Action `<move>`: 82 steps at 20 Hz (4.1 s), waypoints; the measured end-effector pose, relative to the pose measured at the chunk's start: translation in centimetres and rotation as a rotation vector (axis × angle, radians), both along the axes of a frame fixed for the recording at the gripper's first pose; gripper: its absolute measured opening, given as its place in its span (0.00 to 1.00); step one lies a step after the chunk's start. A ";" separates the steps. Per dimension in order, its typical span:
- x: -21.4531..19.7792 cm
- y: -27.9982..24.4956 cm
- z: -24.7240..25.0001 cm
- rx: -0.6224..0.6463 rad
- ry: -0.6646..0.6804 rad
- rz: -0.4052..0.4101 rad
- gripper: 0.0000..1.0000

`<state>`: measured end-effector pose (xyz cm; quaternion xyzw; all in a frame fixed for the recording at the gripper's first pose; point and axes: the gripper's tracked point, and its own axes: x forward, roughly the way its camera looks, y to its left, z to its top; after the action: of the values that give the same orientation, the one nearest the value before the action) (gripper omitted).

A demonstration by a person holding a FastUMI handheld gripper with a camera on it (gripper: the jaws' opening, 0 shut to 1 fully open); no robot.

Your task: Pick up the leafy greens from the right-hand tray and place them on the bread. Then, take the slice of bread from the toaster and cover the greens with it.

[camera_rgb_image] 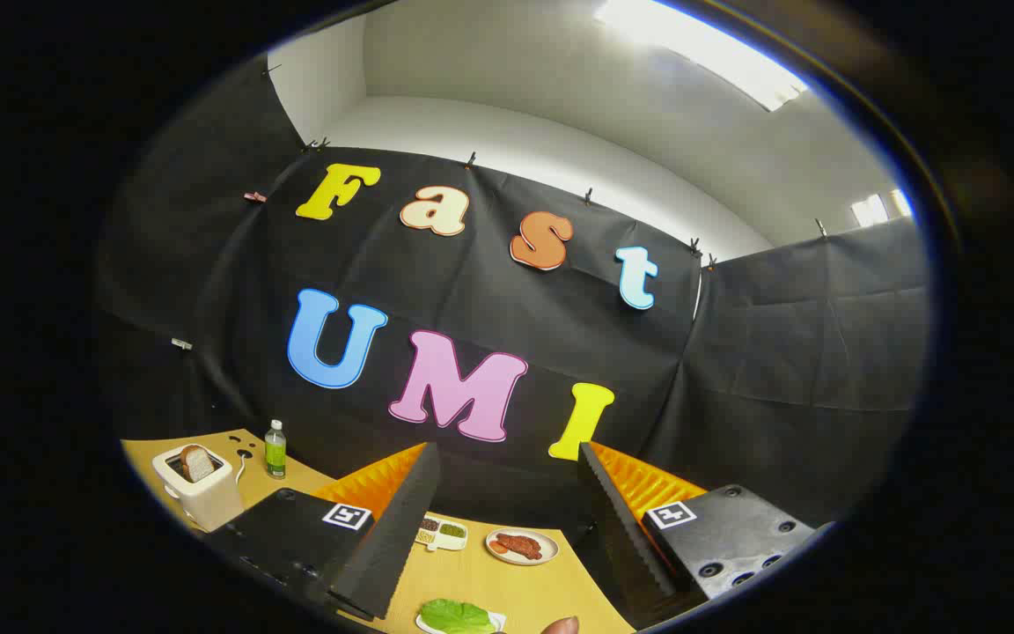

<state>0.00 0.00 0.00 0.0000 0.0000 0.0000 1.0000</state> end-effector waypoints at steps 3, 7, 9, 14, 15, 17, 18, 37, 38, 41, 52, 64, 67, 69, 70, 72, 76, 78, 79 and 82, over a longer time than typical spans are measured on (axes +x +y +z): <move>0.2 0.1 0.3 -0.005 -0.002 0.008 0.97; 0.5 -0.3 0.2 -0.015 0.004 -0.001 0.97; 0.5 -0.5 0.1 -0.012 0.009 -0.001 0.97; 0.2 -0.7 -0.1 -0.012 0.016 -0.001 0.97; 0.1 -0.7 -0.1 -0.013 0.017 -0.002 0.97; 0.1 -0.5 -0.2 -0.009 0.020 0.005 0.97; 0.0 -0.3 -0.3 -0.006 0.024 0.012 0.97; -2.1 4.6 -35.6 0.002 0.711 0.523 0.95; -2.2 4.8 -37.5 0.004 0.749 0.533 0.93; -2.0 5.1 -41.5 0.039 0.834 0.548 0.91; -3.4 7.4 -50.0 0.078 1.083 0.565 0.61; -2.4 6.7 -47.1 0.160 1.035 0.523 0.07; -2.0 6.6 -43.9 0.168 0.976 0.544 0.07; -1.9 7.3 -41.4 0.167 0.937 0.572 0.07; -1.9 8.1 -40.2 0.164 0.921 0.592 0.07; -1.9 10.1 -37.6 0.156 0.885 0.637 0.07; -2.1 16.1 -33.6 0.160 0.834 0.736 0.07; -2.4 19.3 -32.6 0.166 0.829 0.776 0.07; -2.5 20.7 -32.3 0.174 0.831 0.792 0.07; -3.1 24.3 -32.1 0.175 0.840 0.831 0.07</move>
<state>-3.05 24.32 -32.10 0.0823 0.3953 0.3914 0.8269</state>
